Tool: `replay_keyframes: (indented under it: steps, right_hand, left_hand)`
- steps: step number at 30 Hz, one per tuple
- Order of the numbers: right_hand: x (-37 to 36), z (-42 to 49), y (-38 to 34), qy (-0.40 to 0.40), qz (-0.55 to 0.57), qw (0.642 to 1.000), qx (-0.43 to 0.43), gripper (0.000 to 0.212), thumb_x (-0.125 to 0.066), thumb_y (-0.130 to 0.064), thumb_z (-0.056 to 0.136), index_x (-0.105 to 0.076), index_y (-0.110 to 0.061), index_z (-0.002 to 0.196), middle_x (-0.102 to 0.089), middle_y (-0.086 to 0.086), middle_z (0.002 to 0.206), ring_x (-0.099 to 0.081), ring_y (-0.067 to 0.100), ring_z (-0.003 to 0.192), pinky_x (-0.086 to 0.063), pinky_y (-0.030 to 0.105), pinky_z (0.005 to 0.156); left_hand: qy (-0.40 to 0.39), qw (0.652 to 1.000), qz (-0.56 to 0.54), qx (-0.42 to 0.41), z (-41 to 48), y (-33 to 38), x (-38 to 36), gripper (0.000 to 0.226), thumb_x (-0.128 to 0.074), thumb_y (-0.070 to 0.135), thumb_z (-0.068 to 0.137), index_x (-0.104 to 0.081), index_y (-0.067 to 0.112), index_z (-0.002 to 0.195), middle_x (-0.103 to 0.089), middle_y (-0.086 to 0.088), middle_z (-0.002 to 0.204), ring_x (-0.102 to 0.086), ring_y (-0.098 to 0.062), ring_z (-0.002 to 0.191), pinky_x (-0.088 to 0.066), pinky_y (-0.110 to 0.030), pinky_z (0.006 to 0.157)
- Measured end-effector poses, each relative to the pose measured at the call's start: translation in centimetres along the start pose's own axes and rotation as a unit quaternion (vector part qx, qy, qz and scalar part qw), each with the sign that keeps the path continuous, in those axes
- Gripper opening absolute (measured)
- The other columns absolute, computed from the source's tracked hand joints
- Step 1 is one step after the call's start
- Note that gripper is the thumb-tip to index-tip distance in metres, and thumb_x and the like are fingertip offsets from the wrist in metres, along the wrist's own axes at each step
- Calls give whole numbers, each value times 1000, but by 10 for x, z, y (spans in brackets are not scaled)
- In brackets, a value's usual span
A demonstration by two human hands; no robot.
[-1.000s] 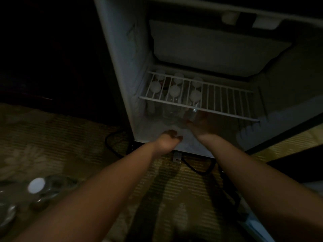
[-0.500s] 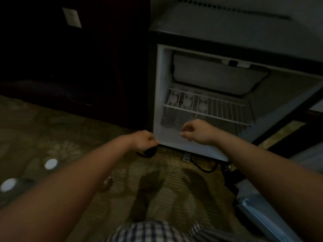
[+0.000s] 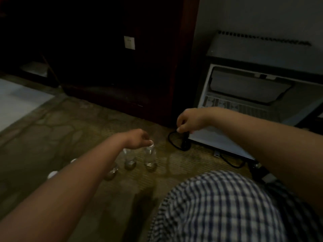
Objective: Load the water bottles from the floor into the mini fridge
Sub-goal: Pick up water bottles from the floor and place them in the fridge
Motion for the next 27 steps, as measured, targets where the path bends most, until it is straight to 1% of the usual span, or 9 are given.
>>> replay_keyframes:
  steps: [2,4,8,10,12,15,19,22,27]
  right_hand:
    - [-6,6,-30,17,-21,1000,4,33,-51,-35,94,-58,-16,120,-60,0,89,-58,15,85,-48,30,77]
    - [-14,16,-56,28,-37,999,15,35,-53,-36,93,-59,-15,120,-64,2,103,-60,16,93,-48,29,78]
    - [-32,38,-100,29,-62,997,42,36,-55,-31,92,-59,-11,122,-61,5,121,-59,22,108,-48,32,85]
    - [-42,57,-116,22,-83,995,49,35,-57,-29,91,-59,-9,120,-61,8,120,-60,23,106,-49,33,83]
    - [-53,77,-125,25,-94,994,49,36,-59,-28,89,-59,-9,120,-61,10,121,-60,24,104,-48,33,80]
    - [-71,103,-131,38,-92,994,53,46,-62,-28,86,-54,-10,128,-57,11,127,-57,26,111,-48,35,87]
    - [-85,137,-130,15,-115,991,60,52,-58,-23,89,-45,-13,137,-50,11,136,-52,27,120,-44,32,89]
    - [-91,163,-126,4,-110,992,64,57,-57,-23,89,-38,-14,142,-43,11,142,-46,28,127,-42,34,97]
    - [-105,190,-123,6,-77,994,81,49,-56,-24,90,-43,-10,135,-49,15,138,-49,30,125,-42,34,97]
  left_hand:
    - [5,1000,-16,9,-12,-23,-6,33,-52,41,91,-63,15,108,-64,-8,109,-60,-24,101,-44,-33,87]
    - [8,999,-43,28,-20,-44,-15,27,-54,41,90,-62,18,101,-63,-10,111,-59,-25,103,-45,-36,91]
    - [-5,994,-96,55,-29,-73,-37,37,-52,40,91,-58,15,117,-58,-6,121,-55,-20,109,-44,-35,95]
    - [0,991,-119,59,-27,-86,-47,33,-52,37,92,-59,13,114,-60,-8,120,-57,-20,106,-45,-32,90]
    - [5,987,-137,79,-23,-94,-56,34,-52,38,91,-59,14,114,-60,-7,119,-57,-20,107,-46,-34,91]
    - [30,982,-163,95,-16,-105,-68,37,-53,39,90,-58,14,116,-60,-8,121,-56,-23,111,-45,-36,95]
    - [58,970,-220,86,-1,-119,-84,51,-53,32,92,-40,16,138,-50,-9,136,-48,-25,124,-37,-34,102]
    - [92,951,-286,74,14,-128,-93,56,-56,22,90,-33,15,141,-44,-8,142,-43,-24,130,-34,-33,106]
    - [134,926,-344,81,46,-143,-100,73,-63,19,84,-24,15,146,-41,-5,144,-39,-22,134,-32,-30,109]
Point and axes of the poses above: each hand's wrist, its own z-axis towards the middle knuckle, its own x-axis out of the back of the hand, y = z × x, the point moved 1 cm from there along z, towards the middle knuckle
